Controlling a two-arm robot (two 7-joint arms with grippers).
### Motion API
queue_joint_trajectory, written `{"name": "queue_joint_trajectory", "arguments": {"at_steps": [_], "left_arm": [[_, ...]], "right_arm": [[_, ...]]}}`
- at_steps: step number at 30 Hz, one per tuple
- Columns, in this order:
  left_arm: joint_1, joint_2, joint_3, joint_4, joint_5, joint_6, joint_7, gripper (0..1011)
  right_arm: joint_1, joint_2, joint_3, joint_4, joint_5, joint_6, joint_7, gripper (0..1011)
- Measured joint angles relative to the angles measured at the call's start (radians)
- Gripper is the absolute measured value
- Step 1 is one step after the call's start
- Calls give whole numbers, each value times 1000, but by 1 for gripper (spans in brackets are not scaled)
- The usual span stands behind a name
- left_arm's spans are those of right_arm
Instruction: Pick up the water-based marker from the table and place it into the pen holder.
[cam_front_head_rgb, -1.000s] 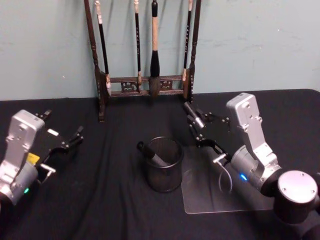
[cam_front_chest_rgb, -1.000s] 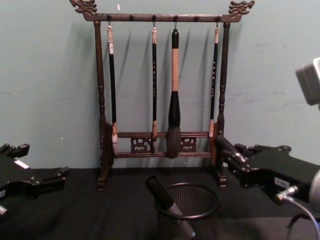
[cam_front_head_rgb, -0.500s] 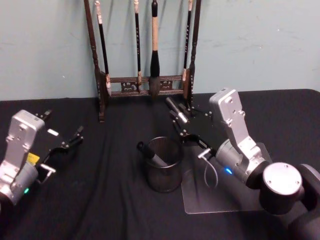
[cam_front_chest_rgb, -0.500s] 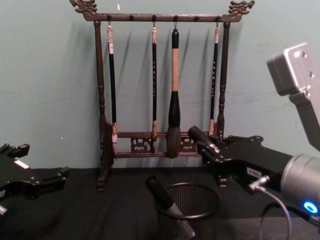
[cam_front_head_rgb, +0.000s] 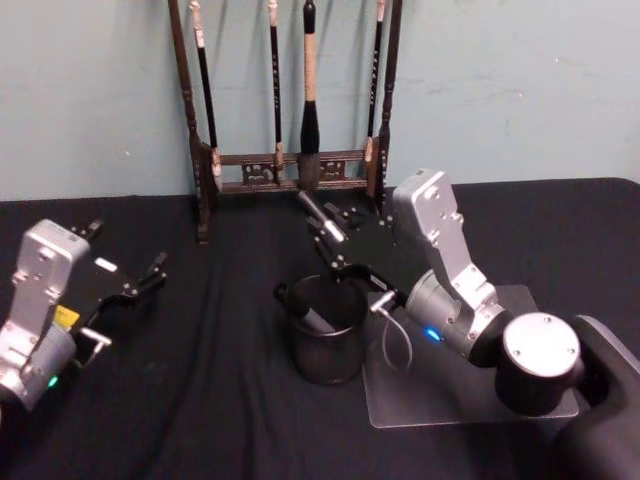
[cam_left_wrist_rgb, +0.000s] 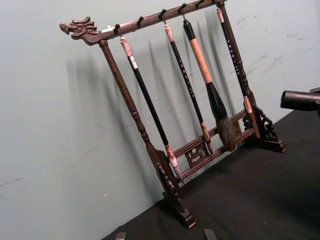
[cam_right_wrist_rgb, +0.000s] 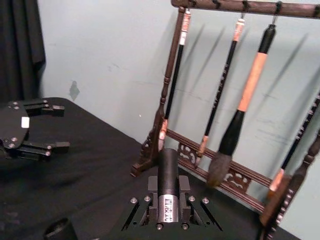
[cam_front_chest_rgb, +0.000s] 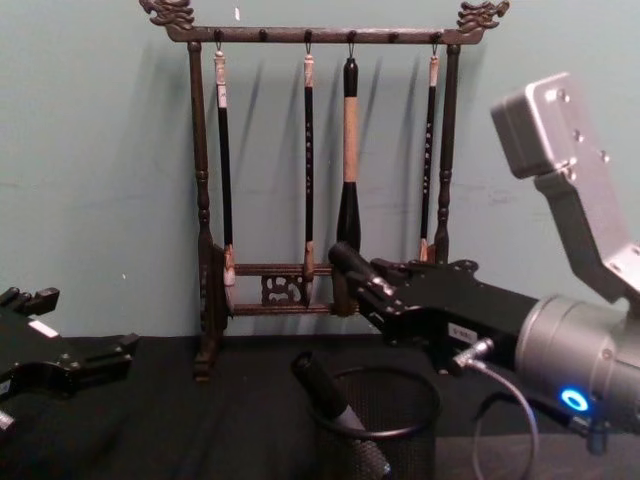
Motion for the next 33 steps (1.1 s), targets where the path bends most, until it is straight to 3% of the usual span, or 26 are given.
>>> {"name": "queue_joint_trajectory", "arguments": {"at_steps": [20, 33], "left_arm": [[0, 0, 0, 0, 0, 0, 0, 1009], [0, 0, 0, 0, 0, 0, 0, 1009]], "right_arm": [[30, -16, -54, 31, 2, -7, 15, 242], [37, -17, -64, 35, 3, -5, 20, 241]]}}
